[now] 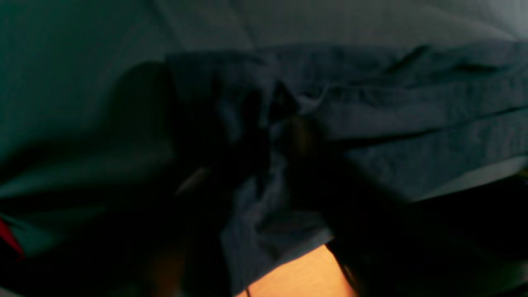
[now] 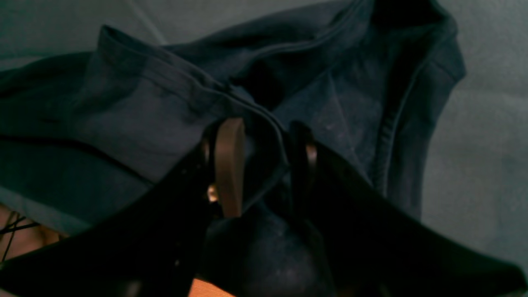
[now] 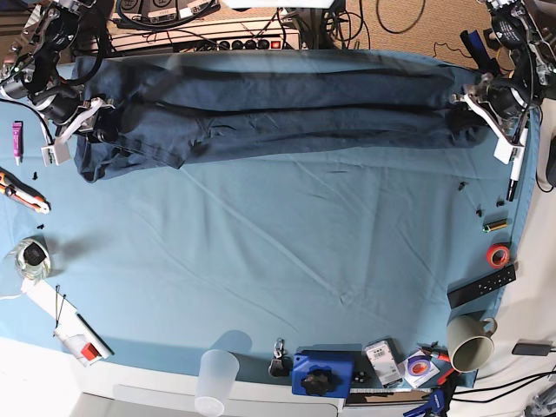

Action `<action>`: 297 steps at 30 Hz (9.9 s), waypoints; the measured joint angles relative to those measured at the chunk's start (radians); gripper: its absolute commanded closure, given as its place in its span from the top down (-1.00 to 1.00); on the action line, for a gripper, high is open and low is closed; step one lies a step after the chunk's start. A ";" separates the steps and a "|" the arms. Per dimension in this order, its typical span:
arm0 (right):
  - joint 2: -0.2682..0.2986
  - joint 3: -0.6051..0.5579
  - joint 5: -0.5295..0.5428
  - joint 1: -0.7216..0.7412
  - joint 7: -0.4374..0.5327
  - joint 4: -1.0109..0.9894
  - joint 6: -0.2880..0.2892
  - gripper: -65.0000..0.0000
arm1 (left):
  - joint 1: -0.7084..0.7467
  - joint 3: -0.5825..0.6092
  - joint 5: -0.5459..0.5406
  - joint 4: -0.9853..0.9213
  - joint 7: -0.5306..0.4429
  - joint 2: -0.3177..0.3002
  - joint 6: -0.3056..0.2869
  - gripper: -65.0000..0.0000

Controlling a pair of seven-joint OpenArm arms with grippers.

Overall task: Fold the T-shirt properly
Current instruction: 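Hold the folded strip ends with both grippers and pull them taut, then release the strip end with the left gripper and move it to the strip's middle, then grasp the strip end with the right gripper and lift it, then fold the held end with the right gripper over onto the middle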

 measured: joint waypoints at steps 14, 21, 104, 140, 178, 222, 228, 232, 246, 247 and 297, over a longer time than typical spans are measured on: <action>0.000 0.000 0.000 0.000 0.000 0.000 0.000 -0.42 | 0.000 0.000 0.142 0.021 -0.092 0.008 0.124 0.13; 0.000 0.000 0.000 0.000 0.000 0.000 0.000 -0.42 | -0.006 -0.003 0.129 -0.104 -0.137 0.007 0.113 0.13; 0.000 0.000 0.000 0.000 0.003 0.000 0.000 -0.42 | -0.027 0.967 0.636 0.169 -0.317 0.369 0.283 -0.98; 0.003 0.000 0.006 0.000 0.037 0.000 0.035 -0.42 | 0.075 0.966 0.734 0.239 -0.187 0.360 0.264 -1.00; 0.122 0.170 0.089 0.069 -0.095 -0.124 0.027 0.12 | 0.069 0.967 0.734 0.253 -0.172 0.360 0.266 -1.00; 0.114 -0.006 0.159 0.307 -0.111 -0.560 0.045 -1.00 | 0.069 0.967 0.743 0.253 -0.175 0.360 0.265 -1.00; 0.122 0.059 0.026 0.392 -0.082 -0.560 0.042 -1.00 | 0.069 0.967 0.785 0.254 -0.164 0.360 0.271 -1.00; 0.119 0.059 0.008 0.382 -0.083 -0.560 0.042 -1.00 | 0.071 0.966 0.911 0.268 -0.160 0.360 0.352 -1.00; 0.112 -0.064 0.119 0.380 -0.137 -0.257 0.042 -1.00 | 0.127 0.967 1.178 0.383 -0.198 0.240 0.598 -1.00; 0.114 -0.098 0.114 0.381 -0.135 -0.249 0.042 -1.00 | 0.128 0.966 1.196 0.386 -0.206 0.232 0.609 -1.00; -0.060 -0.370 0.027 0.178 -0.136 0.124 0.026 -1.00 | 0.134 0.475 0.874 0.387 -0.240 0.158 0.493 -1.00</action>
